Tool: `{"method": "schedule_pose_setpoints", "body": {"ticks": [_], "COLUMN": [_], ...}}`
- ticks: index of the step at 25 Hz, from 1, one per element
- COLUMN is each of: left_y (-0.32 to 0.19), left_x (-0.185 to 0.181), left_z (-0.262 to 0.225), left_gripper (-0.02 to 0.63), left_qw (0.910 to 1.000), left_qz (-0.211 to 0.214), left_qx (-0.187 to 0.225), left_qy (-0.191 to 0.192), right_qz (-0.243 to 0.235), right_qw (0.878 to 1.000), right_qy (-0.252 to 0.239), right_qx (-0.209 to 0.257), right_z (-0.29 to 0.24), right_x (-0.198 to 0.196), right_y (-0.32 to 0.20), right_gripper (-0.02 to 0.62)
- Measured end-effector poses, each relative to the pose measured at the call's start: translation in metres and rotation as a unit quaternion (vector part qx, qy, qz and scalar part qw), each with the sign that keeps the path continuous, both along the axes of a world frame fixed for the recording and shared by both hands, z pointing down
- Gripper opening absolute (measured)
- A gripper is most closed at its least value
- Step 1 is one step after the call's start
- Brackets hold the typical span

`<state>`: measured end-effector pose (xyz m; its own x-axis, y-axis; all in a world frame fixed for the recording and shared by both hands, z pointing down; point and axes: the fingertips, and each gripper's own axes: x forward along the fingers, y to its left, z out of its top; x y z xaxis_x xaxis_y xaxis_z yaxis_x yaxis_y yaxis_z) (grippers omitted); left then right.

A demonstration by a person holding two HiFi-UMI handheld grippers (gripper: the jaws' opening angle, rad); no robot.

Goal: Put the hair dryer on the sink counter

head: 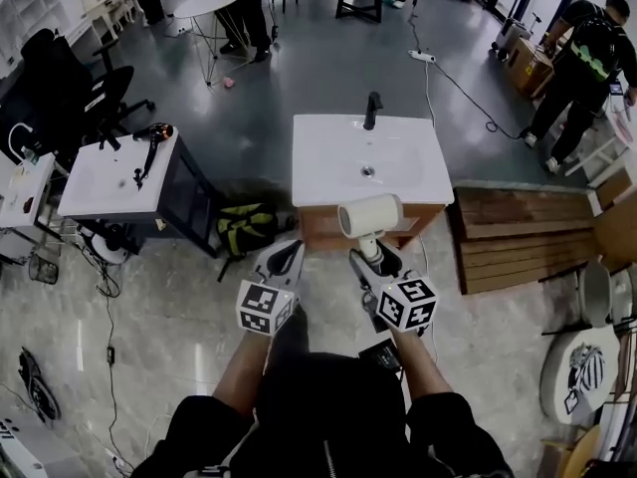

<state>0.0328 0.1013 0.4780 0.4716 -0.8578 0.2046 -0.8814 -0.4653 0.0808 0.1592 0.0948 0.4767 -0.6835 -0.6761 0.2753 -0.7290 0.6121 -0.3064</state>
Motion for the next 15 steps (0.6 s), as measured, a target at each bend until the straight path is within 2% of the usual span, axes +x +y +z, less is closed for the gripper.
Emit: {"method": "schedule_pose_setpoints", "body": {"ticks": [15], "left_y": [-0.145], "left_x": [-0.054], "left_z": [0.003], "left_gripper": [0.012], "left_qw": [0.9994], "left_qz": [0.026], "left_qx": [-0.021], "left_qy": [-0.004], "right_qz": [0.026], "right_qw": [0.999], "right_qy": [-0.002], "right_qx": [-0.027], "right_z": [0.002], "right_x": [-0.053], "right_y": [-0.134], "right_gripper": [0.225]}}
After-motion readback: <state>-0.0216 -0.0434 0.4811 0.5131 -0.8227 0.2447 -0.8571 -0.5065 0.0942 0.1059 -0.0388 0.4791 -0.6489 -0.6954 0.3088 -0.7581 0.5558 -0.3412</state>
